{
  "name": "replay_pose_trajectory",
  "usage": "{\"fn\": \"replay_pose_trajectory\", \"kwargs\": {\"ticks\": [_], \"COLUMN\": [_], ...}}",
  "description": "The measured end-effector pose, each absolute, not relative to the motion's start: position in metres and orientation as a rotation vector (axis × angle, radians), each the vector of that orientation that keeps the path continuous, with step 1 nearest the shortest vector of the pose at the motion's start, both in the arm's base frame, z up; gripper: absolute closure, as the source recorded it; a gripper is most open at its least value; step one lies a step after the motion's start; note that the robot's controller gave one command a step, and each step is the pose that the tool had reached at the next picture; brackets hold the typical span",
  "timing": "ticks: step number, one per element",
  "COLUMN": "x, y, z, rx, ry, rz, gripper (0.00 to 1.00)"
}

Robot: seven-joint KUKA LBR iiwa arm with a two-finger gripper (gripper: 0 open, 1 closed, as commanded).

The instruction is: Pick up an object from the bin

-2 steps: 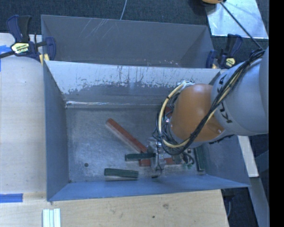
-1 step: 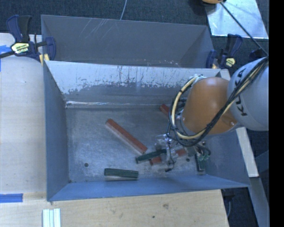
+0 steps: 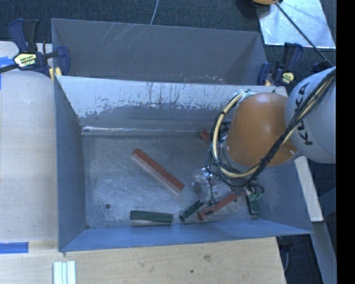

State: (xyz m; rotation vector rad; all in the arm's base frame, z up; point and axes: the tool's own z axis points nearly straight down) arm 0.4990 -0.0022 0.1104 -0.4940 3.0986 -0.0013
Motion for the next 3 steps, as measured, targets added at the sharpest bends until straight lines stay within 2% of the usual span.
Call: {"fn": "replay_pose_trajectory", "kwargs": {"ticks": [1, 2, 3], "x": [0.49, 0.49, 0.495], "y": [-0.017, -0.017, -0.059], "z": [0.238, 0.238, 0.131], "rx": [-0.299, -0.299, -0.056], "ry": [3.124, 3.124, 3.138], "rz": [-0.001, -0.001, -0.001], "gripper": [1.0, 1.0, 0.0]}}
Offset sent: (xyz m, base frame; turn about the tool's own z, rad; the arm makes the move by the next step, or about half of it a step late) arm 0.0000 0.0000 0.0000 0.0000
